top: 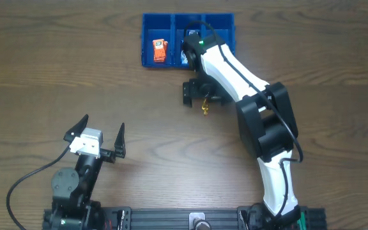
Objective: Sort Candies Into Trays
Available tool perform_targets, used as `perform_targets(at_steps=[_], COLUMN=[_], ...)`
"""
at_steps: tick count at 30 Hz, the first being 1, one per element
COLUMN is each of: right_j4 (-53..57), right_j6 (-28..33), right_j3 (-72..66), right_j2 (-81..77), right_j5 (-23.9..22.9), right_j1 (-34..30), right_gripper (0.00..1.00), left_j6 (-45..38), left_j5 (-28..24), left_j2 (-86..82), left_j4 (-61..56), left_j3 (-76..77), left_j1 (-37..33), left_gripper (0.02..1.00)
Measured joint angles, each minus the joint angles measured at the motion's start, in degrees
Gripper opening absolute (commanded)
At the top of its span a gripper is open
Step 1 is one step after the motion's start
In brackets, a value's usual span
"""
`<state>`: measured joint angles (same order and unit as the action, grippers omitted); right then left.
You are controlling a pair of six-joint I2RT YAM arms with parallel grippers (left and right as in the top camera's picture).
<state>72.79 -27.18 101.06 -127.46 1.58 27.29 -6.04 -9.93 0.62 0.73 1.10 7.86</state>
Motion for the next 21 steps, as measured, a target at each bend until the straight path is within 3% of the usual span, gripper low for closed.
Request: perform_targets(at_steps=[21], right_j4=[-7.5], right_j6=[-3.6], right_j3=[-5.8], right_j2=[0.0], right_j5=[1.5], right_j1=[2.1], right_gripper=[0.961], left_j6=[0.0], left_j5=[0.0], left_j2=[0.0], left_j4=[0.0], left_j3=[0.0], left_j1=[0.0], left_gripper=[0.996])
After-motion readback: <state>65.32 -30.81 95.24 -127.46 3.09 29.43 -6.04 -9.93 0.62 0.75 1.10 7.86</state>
